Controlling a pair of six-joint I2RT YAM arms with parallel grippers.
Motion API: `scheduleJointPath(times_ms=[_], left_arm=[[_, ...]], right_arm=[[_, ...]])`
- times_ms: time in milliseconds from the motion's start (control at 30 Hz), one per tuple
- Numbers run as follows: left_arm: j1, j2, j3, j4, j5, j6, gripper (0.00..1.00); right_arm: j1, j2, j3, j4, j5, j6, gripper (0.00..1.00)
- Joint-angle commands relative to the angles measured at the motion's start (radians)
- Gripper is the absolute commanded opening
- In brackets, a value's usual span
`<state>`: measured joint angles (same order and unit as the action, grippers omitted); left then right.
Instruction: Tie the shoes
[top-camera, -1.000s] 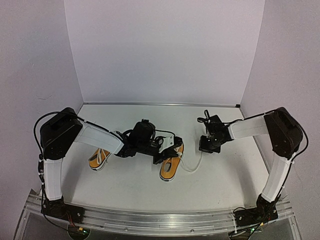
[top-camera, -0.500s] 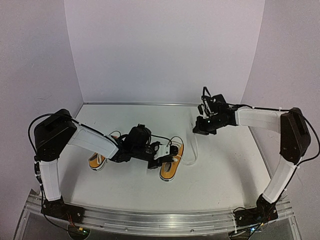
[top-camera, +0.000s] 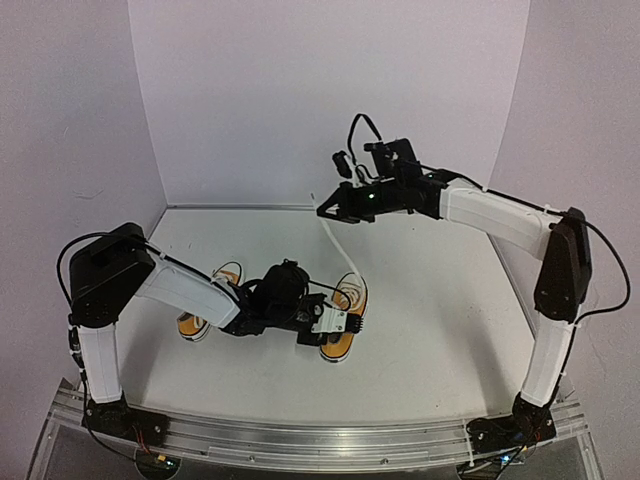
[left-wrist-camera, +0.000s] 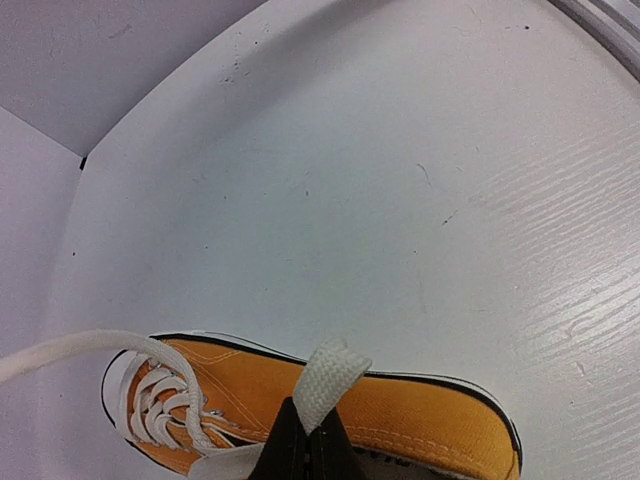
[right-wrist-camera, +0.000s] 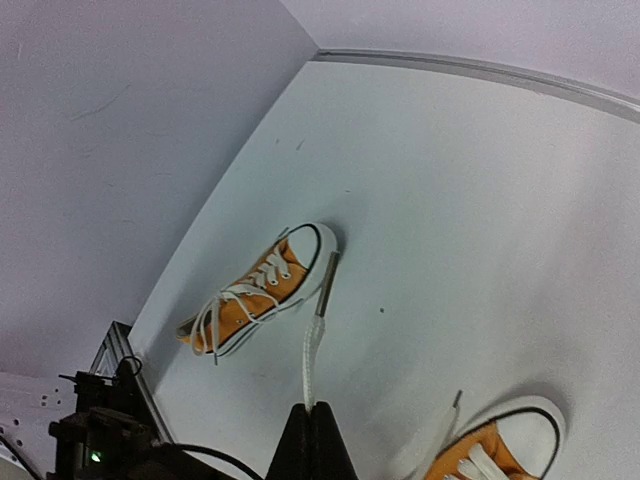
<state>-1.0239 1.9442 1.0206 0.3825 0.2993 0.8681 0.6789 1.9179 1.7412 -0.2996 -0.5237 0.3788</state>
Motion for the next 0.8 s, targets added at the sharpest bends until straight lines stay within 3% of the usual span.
scheduleJointPath(times_ms=[0, 367, 433, 567, 767], left_arm=[[-0.034, 0.009, 0.025, -0.04, -0.055, 0.086, 0.0], [-0.05, 0.036, 0.039, -0.071, -0.085, 0.107, 0.0], [-0.051, 0.034, 0.039, -0.071, -0.088, 0.107, 0.0], [-0.051, 0.027, 0.034, -0.072, -0.09, 0.103, 0.0], [-0.051, 0.016, 0.056, -0.117, -0.063, 0.077, 0.0]], right_arm=[[0.087, 0.098, 0.114, -0.013, -0.058, 0.009, 0.0], [0.255, 0.243, 0.226, -0.024, -0.133, 0.064, 0.03], [0.256, 0.244, 0.232, -0.028, -0.134, 0.064, 0.13], [0.25, 0.193, 0.223, -0.042, -0.104, 0.042, 0.54], [0.163, 0.027, 0.147, -0.038, -0.046, 0.002, 0.83]])
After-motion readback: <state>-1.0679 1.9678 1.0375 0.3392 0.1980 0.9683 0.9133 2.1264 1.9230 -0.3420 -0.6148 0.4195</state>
